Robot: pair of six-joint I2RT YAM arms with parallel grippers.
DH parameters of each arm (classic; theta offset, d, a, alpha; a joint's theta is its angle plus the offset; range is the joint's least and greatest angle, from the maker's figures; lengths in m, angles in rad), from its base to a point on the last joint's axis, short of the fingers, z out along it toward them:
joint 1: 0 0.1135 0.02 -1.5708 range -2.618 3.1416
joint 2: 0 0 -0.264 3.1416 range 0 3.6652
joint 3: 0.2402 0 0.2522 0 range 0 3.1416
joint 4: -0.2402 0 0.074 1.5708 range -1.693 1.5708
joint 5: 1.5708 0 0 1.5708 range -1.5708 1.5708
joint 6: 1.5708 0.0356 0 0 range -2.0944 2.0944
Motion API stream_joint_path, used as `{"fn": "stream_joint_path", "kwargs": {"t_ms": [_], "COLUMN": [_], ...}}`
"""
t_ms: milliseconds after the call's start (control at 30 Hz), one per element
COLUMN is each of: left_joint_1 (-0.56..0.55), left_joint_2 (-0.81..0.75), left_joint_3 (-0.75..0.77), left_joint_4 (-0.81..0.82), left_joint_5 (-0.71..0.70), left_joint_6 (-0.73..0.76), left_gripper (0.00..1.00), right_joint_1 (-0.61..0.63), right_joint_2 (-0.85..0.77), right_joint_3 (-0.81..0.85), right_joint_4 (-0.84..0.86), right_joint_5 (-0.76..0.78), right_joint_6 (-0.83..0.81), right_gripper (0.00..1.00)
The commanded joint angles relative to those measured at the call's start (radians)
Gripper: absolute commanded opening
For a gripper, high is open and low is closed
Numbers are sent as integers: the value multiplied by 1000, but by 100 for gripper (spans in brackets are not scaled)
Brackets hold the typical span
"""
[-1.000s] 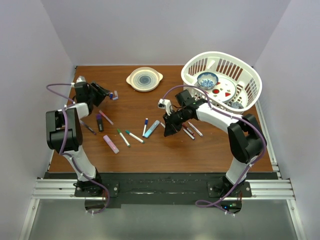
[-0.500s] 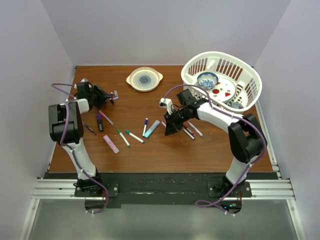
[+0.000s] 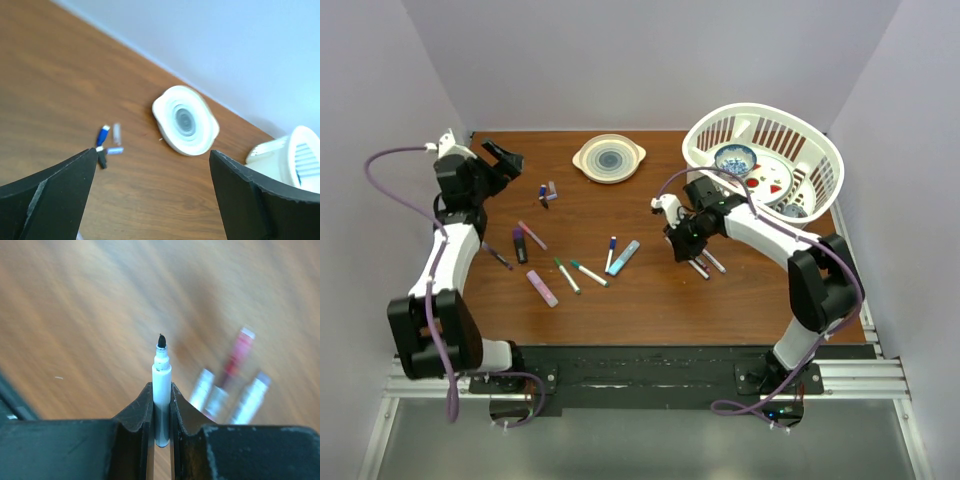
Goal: Open the pen caps
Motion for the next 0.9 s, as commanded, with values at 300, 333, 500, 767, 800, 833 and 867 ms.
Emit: {"fn": "stream_joint_path", "kwargs": {"t_ms": [300,333,500,767,800,833,867], "left_joint_1": [-9,-14,-14,-16,-16,-16,-16], "left_joint_2": [-227,-239,-226,-220,-218,-217,-217], "left_joint_3": [-225,-225,-221,-225,-227,-227,-227], "left_joint_4": [-101,-101,-98,-83,-83,-81,-81], "left_joint_5": [310,307,347,379,382,384,385], "left_joint_6": [192,199,193,181,181,179,179], "left_gripper": [100,100,100,100,100,100,100], "right_joint_1": [-139,-139,-141,-141,-139,-139,-139], "right_joint_2": [-30,-20,19,44,47,50,53], "right_joint_3": [-51,-51,-49,-48,-49,-48,-46], "right_joint_4": [-22,-23,-23,-31,-32,-35,-38], "right_joint_5": [194,197,223,226,223,221,220], "right_joint_6": [-72,-72,-75,-80,-81,-81,-81], "right_gripper": [11,11,12,18,18,18,20]}}
